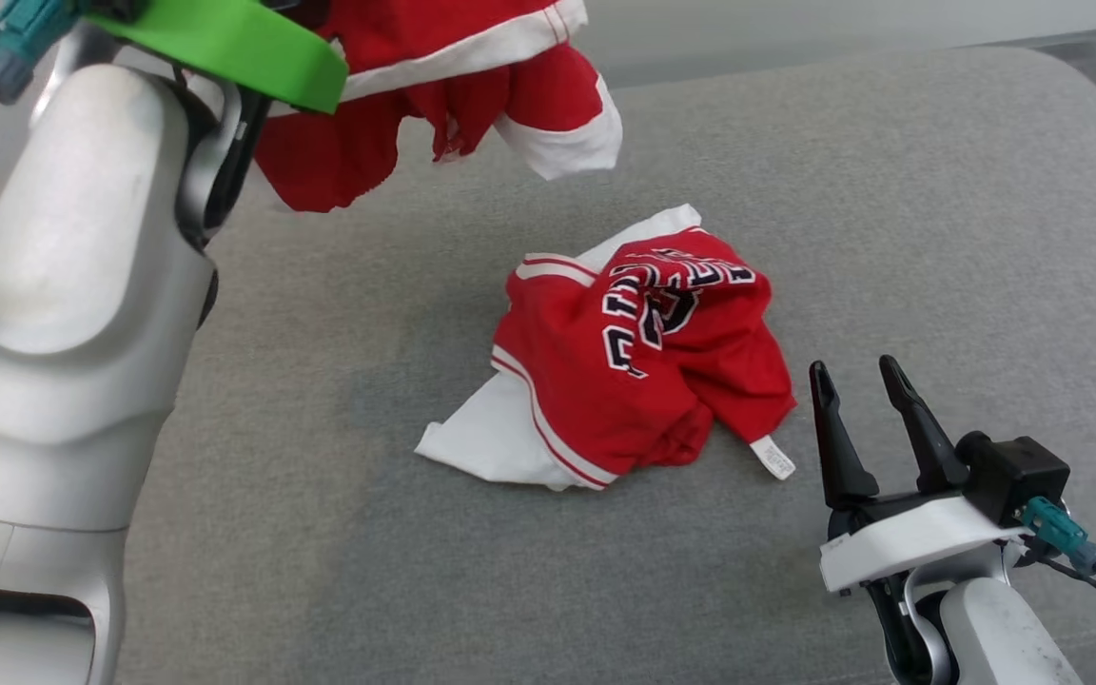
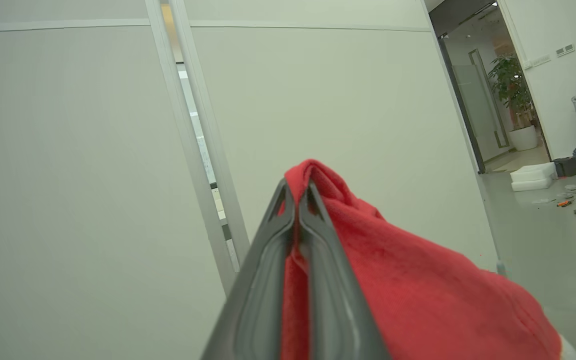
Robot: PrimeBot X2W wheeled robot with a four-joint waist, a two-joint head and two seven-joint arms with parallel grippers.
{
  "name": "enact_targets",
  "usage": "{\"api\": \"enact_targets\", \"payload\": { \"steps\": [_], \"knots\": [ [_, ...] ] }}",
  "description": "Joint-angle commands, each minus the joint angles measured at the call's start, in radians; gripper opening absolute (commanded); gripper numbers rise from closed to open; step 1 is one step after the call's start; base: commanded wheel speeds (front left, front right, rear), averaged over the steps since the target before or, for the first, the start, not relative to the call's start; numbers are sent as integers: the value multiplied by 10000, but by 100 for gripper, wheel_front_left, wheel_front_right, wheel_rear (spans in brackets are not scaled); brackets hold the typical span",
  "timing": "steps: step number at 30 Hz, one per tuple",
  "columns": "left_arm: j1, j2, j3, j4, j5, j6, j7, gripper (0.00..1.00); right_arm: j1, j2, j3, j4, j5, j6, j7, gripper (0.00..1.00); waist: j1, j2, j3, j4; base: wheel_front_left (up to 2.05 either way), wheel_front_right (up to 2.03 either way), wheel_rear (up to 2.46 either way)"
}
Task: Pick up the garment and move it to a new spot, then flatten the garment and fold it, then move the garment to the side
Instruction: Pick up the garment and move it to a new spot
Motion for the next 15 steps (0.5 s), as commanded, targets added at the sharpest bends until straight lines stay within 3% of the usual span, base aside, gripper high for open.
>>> {"api": "enact_targets", "payload": {
  "steps": [1,15],
  "knots": [
    [248,163,113,-82,-17,83,-27,0,-104,-83,27,-94,-51,1,-30,100,0,0,75,1090,0,0,0],
    [1660,1408,1221,-530,-380,514,-16,0,-189,-251,666,-691,-225,1,-30,100,0,0,225,3787,0,0,0]
  ]
}}
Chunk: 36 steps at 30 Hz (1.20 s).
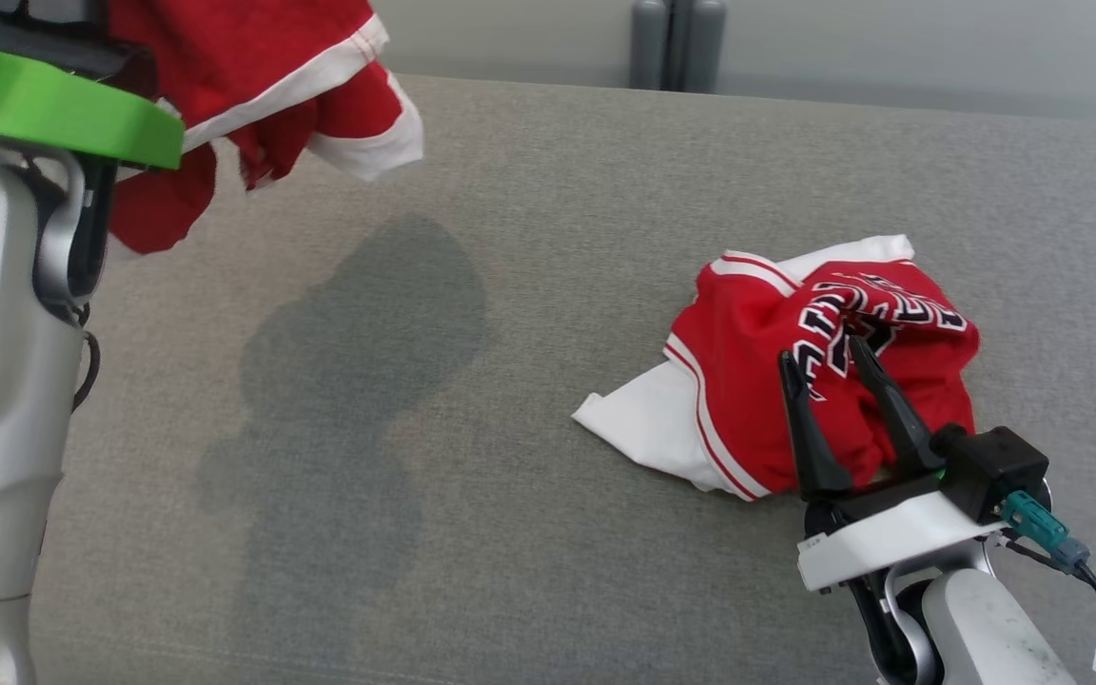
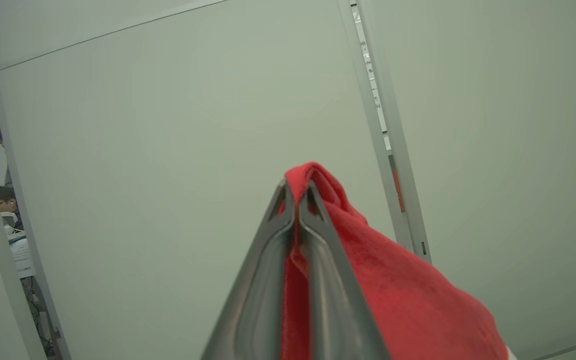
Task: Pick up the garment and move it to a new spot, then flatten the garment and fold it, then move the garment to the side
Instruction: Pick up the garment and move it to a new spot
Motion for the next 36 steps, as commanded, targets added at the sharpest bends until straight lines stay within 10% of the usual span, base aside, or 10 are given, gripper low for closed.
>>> {"api": "enact_targets", "payload": {
  "steps": [1,16,36],
  "knots": [
    [244,121,84,-10,-92,78,1,0,-91,-36,54,-58,-40,1,-30,100,0,0,135,1101,0,0,0],
    [1174,668,1043,86,-275,289,-2,0,-245,-238,897,28,107,1,-30,100,0,0,401,2122,0,0,0],
    [-103,1054,2309,1511,-140,-41,1,0,-345,-1107,1161,-1186,-144,1,586,100,0,0,1718,410,0,0,0]
  ]
}}
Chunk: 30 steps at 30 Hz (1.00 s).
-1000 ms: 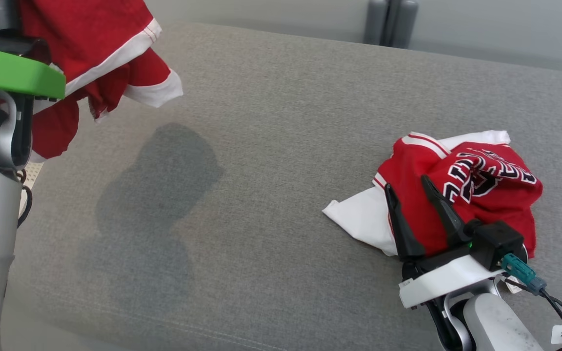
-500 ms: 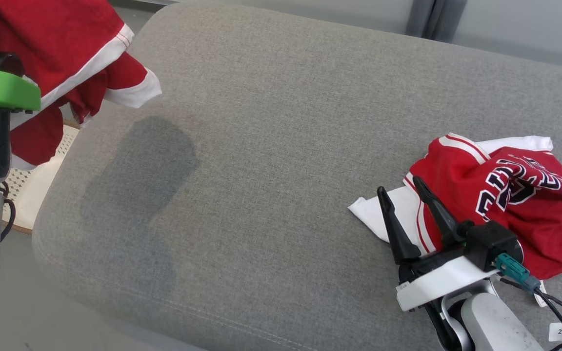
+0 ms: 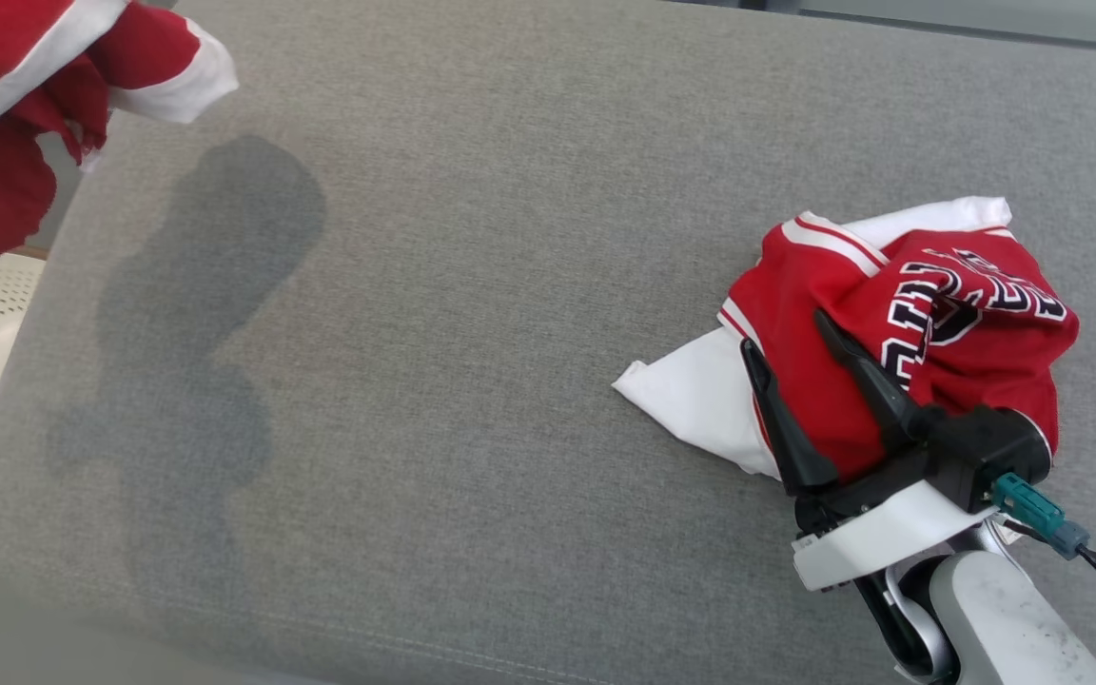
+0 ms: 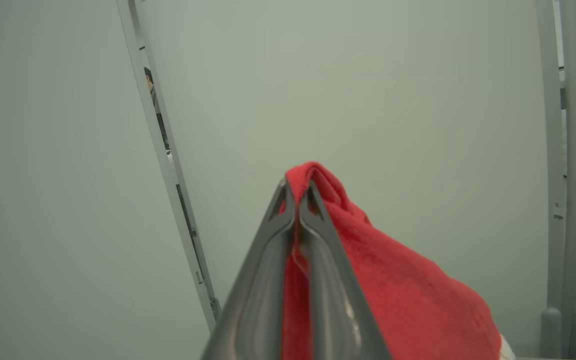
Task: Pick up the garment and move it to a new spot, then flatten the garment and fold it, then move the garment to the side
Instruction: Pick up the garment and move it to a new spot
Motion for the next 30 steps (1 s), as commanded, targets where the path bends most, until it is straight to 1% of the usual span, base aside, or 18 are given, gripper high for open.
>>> {"api": "enact_targets", "payload": {
  "steps": [1,7,11,16,21,22,23,24,26,30],
  "knots": [
    [-26,8,174,209,-58,-66,5,0,5,-94,-23,-247,-96,1,111,100,0,0,560,-590,0,0,0],
    [256,-344,742,1091,87,-215,5,0,178,-253,-172,-1226,-235,1,467,100,0,0,1096,-1030,0,0,0],
    [560,-768,1104,1654,211,-283,5,0,201,-330,-259,-1809,-351,1,689,100,0,0,1416,-1208,0,0,0],
    [871,-1125,1452,2531,326,-344,6,0,155,-418,-368,-2300,-437,1,886,100,0,0,1710,-1304,0,0,0],
    [967,-1340,1733,3727,279,-436,6,0,142,-417,-329,-2612,-516,1,1012,100,0,0,1858,-1377,0,0,0],
    [960,-1350,1764,3875,289,-455,5,7,143,-412,-317,-2633,-522,1,1035,100,0,0,1861,-1388,0,0,0],
    [953,-1367,1803,4018,330,-468,5,48,147,-403,-308,-2661,-534,1,1056,100,0,0,1860,-1396,0,0,0],
    [940,-1385,1826,4071,379,-475,5,100,149,-396,-308,-2676,-538,1,1048,100,0,0,1854,-1395,0,0,0],
    [913,-1393,1932,4010,494,-485,5,100,142,-386,-313,-2698,-558,1,1064,100,0,0,1813,-1375,0,0,0],
    [832,-1251,2204,3314,746,-538,5,100,102,-353,-268,-2607,-564,1,990,100,0,0,1543,-1336,0,0,0]
  ]
}}
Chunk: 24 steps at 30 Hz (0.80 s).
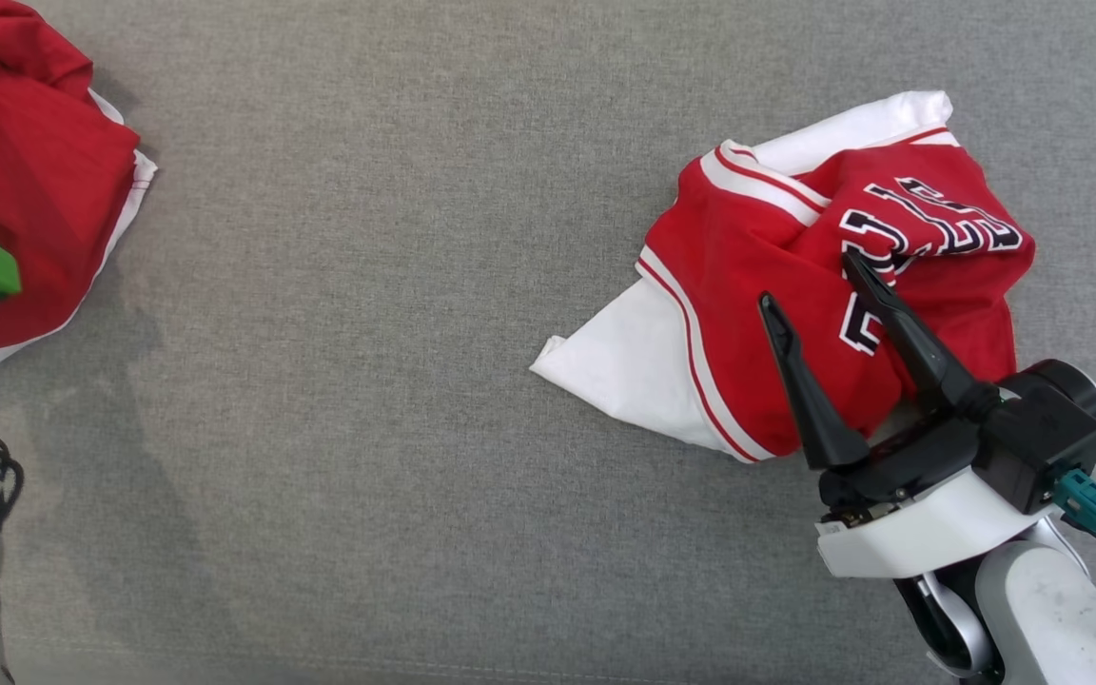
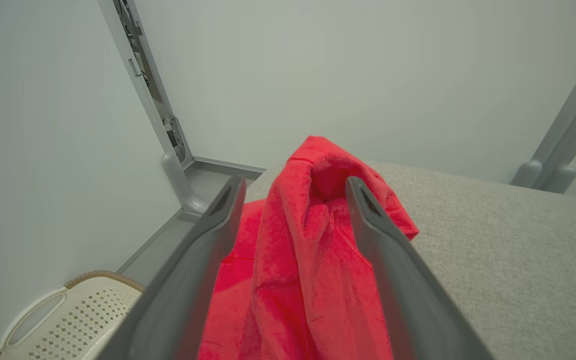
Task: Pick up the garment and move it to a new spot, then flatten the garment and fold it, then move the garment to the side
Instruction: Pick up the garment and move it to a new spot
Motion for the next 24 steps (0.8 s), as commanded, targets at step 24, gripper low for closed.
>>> {"api": "enact_targets", "payload": {
  "steps": [24],
  "knots": [
    [1207,-618,-484,-4281,972,-246,8,100,-93,951,-202,1815,274,1,-1203,100,-1,0,-2250,-2028,0,0,0]
  ]
}}
